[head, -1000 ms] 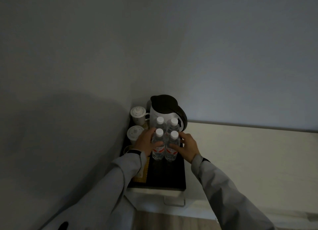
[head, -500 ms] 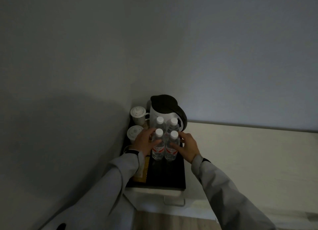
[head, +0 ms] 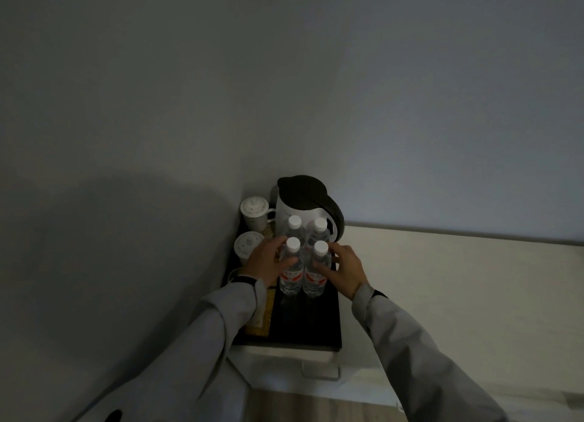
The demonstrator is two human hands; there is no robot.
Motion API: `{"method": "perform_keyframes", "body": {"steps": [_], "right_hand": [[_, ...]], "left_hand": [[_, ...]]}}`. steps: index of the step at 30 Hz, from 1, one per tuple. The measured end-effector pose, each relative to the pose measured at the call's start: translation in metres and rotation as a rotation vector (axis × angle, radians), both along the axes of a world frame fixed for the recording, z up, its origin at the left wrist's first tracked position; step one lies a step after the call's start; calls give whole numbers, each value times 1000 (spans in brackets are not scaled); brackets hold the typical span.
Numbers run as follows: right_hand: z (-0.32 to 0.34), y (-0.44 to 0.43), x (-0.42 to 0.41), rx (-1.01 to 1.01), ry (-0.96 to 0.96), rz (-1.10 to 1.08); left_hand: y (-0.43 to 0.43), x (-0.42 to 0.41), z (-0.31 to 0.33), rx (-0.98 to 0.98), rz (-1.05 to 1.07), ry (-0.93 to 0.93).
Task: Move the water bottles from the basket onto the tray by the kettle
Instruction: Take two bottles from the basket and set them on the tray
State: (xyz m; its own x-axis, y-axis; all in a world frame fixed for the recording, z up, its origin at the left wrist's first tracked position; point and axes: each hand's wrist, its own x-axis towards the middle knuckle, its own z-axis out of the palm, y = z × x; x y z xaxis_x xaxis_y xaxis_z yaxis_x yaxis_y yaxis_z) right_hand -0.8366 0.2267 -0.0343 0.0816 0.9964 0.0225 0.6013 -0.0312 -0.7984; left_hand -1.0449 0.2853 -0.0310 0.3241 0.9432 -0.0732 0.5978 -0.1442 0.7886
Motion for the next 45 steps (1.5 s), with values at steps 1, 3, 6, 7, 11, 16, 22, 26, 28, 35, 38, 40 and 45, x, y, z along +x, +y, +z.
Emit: {"method": "perform_keyframes", "body": {"steps": [1, 3, 6, 7, 11, 16, 22, 26, 28, 35, 38, 40, 45], "right_hand": [[0, 0, 0, 0, -6, 3], [1, 0, 1, -5, -9, 6], [1, -1, 1, -11, -16, 7], [2, -1, 1, -7, -18, 6], [6, -2, 0, 24, -15, -12], [17, -3, 0, 41, -25, -32], [33, -11, 8, 53, -27, -71], [36, -15, 8, 44, -66, -71], [36, -18, 3, 0, -95, -38], [30, -19, -7, -34, -92, -5], [28, -16, -7, -49, -81, -11], [26, -14, -7, -58, -75, -5], [23, -11, -7, -69, -64, -2]], "left_hand": [[0, 0, 0, 1, 2, 3], [0, 0, 1, 7, 1, 4], [-1, 0, 2, 28, -3, 0], [-1, 0, 2, 34, -4, 0], [-2, 1, 6, 39, -4, -8], [-5, 0, 11, 97, -5, -9], [-5, 2, 23, 152, 11, -64], [-9, 1, 23, 131, -43, -36], [-13, 5, 21, 125, -54, 8], [-13, -1, 17, 44, -55, 19], [-11, 0, 18, 28, -85, 22], [-10, 0, 19, 32, -80, 38], [-6, 3, 21, 13, -45, 44]]}}
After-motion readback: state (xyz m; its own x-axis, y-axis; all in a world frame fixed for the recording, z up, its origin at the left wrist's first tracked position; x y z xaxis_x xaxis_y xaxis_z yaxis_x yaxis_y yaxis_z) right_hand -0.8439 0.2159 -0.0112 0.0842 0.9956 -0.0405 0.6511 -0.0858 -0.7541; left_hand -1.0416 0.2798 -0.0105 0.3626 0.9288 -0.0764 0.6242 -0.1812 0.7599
